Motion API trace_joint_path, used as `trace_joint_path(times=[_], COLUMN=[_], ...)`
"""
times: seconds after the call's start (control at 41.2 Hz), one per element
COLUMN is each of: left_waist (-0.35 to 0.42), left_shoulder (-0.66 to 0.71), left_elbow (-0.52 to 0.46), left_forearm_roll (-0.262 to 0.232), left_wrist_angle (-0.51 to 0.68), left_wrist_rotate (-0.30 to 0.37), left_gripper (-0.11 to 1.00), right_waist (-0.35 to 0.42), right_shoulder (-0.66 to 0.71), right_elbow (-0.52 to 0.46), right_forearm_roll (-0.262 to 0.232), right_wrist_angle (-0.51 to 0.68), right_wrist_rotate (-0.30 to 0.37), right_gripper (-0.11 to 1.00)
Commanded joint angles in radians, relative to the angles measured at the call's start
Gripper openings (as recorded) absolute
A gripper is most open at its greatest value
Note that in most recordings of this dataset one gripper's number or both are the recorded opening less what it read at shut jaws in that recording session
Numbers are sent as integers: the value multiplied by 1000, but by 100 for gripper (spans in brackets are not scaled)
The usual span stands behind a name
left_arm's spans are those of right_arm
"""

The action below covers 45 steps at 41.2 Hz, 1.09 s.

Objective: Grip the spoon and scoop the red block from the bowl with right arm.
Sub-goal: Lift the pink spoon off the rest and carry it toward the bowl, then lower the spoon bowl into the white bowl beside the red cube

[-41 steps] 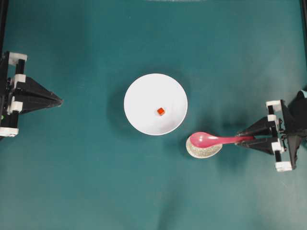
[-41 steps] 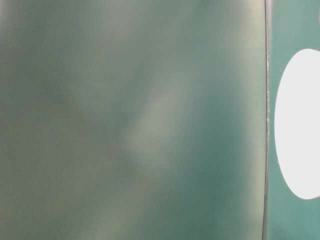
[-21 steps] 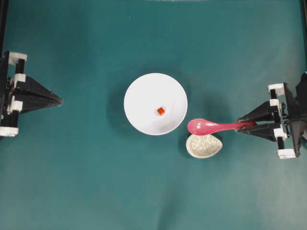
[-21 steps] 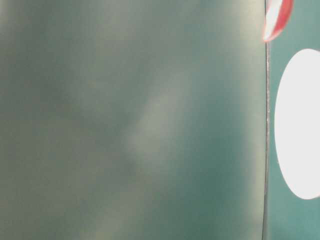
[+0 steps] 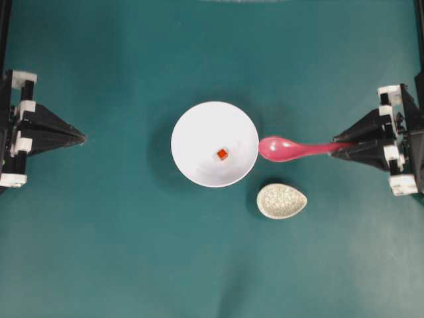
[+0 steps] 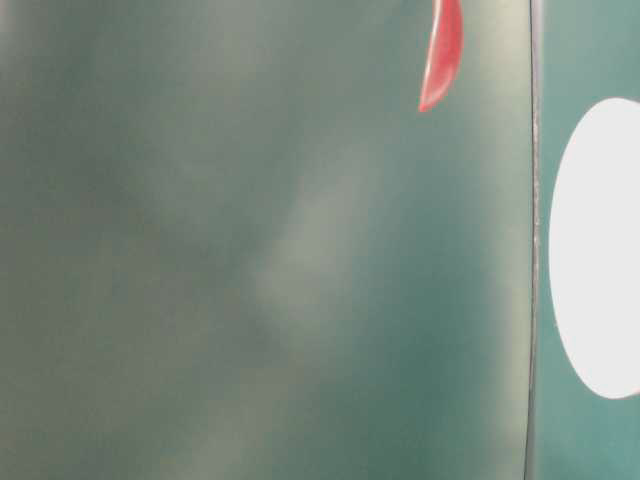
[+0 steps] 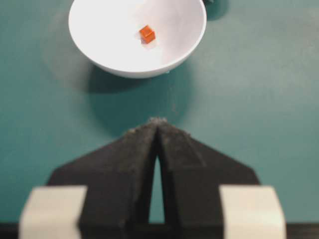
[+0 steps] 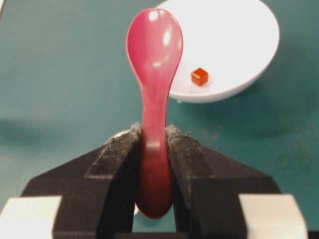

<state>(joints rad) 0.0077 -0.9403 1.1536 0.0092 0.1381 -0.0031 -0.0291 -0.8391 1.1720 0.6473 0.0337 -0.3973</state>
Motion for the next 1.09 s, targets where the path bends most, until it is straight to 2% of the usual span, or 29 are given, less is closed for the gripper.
trace_joint_path(times=[0.0, 0.146, 0.316, 0.923, 1.069], left_waist=[12, 18, 18, 26, 26], left_shoulder=[6, 6, 5, 2, 2], left_elbow=[-28, -29, -29, -29, -29], left_forearm_roll=[3, 3, 3, 3, 3], left_wrist_angle=[2, 2, 2, 2, 2], left_wrist_rotate=[0, 0, 0, 0, 0], left_gripper=[0, 0, 0, 0, 0], right_waist=[-57, -118, -144, -221, -235], right_shoulder=[8, 26, 67, 380, 440], right_elbow=[-64, -126, -199, -495, -555], right_forearm_roll=[-15, -60, -97, -101, -101], right_wrist_angle=[75, 170, 241, 509, 583], right_wrist_rotate=[-5, -5, 2, 21, 51], right_gripper=[24, 24, 24, 24, 24])
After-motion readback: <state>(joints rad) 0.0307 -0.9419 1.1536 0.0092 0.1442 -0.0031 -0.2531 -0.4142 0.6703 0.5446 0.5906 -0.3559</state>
